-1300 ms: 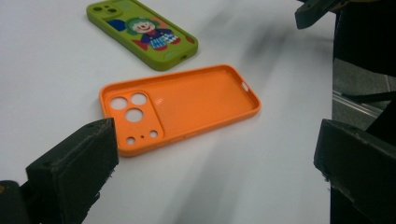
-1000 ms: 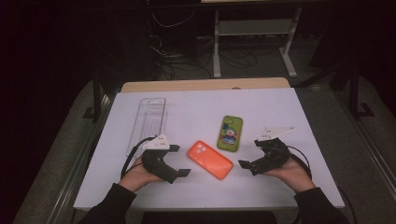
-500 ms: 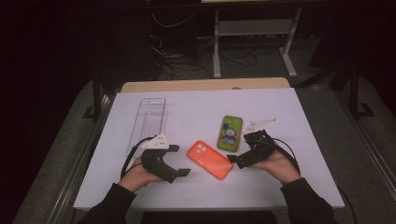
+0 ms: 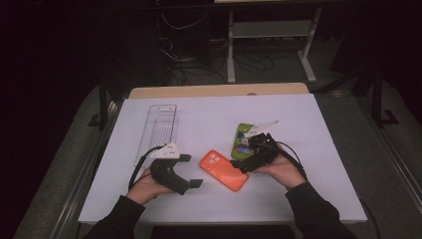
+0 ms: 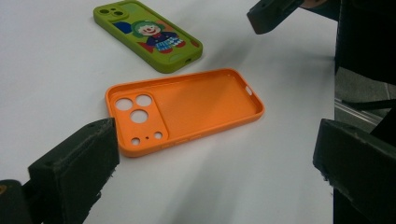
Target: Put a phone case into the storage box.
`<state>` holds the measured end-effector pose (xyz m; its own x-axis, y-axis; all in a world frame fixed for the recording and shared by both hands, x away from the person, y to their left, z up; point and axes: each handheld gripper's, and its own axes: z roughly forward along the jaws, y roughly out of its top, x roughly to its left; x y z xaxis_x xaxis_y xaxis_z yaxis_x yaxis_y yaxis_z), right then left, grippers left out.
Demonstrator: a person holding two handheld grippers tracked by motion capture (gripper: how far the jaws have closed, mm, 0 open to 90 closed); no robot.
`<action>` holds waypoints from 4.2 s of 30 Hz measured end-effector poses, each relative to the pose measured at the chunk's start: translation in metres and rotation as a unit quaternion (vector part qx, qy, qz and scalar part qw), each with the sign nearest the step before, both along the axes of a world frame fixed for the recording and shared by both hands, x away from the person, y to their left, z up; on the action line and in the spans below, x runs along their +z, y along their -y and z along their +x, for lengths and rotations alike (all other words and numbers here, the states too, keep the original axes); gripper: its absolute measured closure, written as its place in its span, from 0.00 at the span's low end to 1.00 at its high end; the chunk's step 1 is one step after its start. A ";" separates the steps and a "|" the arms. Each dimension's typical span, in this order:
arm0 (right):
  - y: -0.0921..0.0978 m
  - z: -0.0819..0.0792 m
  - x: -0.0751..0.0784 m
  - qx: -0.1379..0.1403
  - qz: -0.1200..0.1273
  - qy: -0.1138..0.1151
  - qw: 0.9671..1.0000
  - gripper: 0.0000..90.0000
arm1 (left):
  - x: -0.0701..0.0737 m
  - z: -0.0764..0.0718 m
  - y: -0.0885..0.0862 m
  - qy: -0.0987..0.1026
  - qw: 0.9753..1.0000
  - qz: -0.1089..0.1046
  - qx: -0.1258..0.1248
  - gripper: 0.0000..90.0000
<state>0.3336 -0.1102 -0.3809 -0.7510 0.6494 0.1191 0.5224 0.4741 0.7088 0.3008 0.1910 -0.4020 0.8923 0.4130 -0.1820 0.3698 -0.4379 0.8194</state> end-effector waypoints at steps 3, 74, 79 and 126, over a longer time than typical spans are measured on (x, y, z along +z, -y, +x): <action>-0.006 0.004 0.002 -0.008 0.008 -0.002 1.000 0.00 | 0.000 0.000 0.000 0.002 1.000 0.001 -0.002 0.00; -0.041 -0.020 -0.054 0.016 -0.111 -0.069 0.991 0.04 | 0.000 0.001 0.000 -0.003 1.000 -0.006 0.006 0.00; -0.040 -0.020 -0.055 0.018 -0.118 -0.074 0.990 0.08 | 0.000 0.001 0.000 -0.003 1.000 -0.006 0.006 0.00; -0.008 -0.007 -0.021 0.081 -0.128 -0.034 0.988 0.17 | 0.010 0.005 0.007 -0.003 1.000 0.006 -0.016 0.00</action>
<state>0.3269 -0.1018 -0.4022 -0.8434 0.5370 0.0197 0.4670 0.7142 0.5213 0.3053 0.1838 -0.3919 0.9039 0.3872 -0.1817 0.3601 -0.4596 0.8119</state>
